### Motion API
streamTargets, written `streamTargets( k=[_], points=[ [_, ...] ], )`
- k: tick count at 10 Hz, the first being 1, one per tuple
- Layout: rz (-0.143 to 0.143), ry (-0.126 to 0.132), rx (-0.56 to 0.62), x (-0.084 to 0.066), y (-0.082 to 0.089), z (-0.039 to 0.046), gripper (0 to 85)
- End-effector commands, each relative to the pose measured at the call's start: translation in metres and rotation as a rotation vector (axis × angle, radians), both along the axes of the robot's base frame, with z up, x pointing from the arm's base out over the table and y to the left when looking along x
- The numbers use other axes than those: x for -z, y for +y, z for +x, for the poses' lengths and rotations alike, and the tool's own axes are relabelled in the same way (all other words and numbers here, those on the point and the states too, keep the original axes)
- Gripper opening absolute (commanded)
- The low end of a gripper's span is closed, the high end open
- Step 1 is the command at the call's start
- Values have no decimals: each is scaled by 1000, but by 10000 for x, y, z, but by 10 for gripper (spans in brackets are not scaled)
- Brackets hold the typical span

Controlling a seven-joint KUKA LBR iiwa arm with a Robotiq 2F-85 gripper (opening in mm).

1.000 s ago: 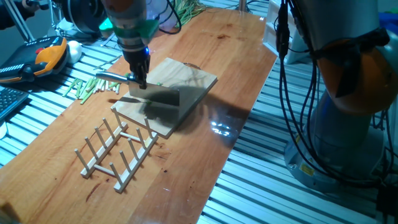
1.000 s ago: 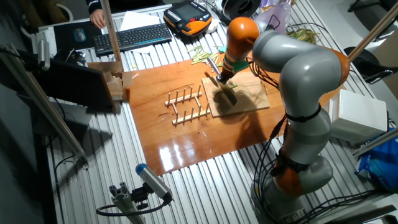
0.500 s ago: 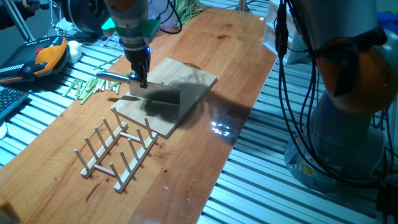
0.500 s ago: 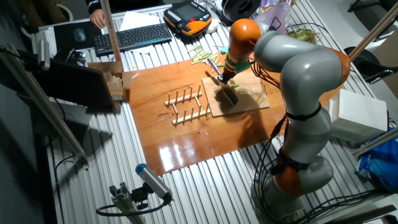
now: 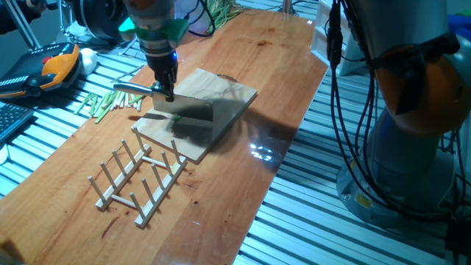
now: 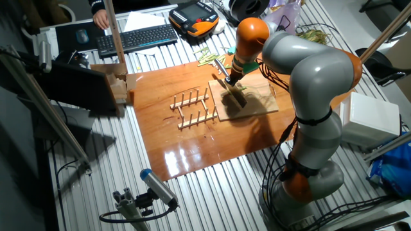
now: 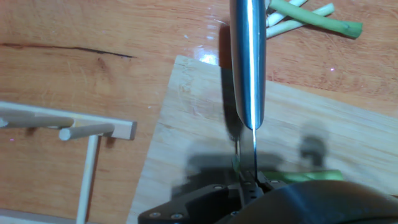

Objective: Chop the green garlic

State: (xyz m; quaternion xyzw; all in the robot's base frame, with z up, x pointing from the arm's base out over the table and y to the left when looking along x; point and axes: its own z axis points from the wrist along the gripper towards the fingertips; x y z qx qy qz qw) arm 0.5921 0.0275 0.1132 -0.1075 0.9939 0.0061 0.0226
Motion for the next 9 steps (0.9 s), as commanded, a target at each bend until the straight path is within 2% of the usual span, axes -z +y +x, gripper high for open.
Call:
streamTargets(
  k=[1,3,5,6,9],
  points=[
    [0,-1,-2,13,-10,4,0],
    [4,-3,-10,32,-42,19,0],
    [-5,-3,-12,37,-54,22,0],
    [-8,6,-12,58,-52,30,0],
    [-20,57,-15,124,-58,27,0]
  ],
)
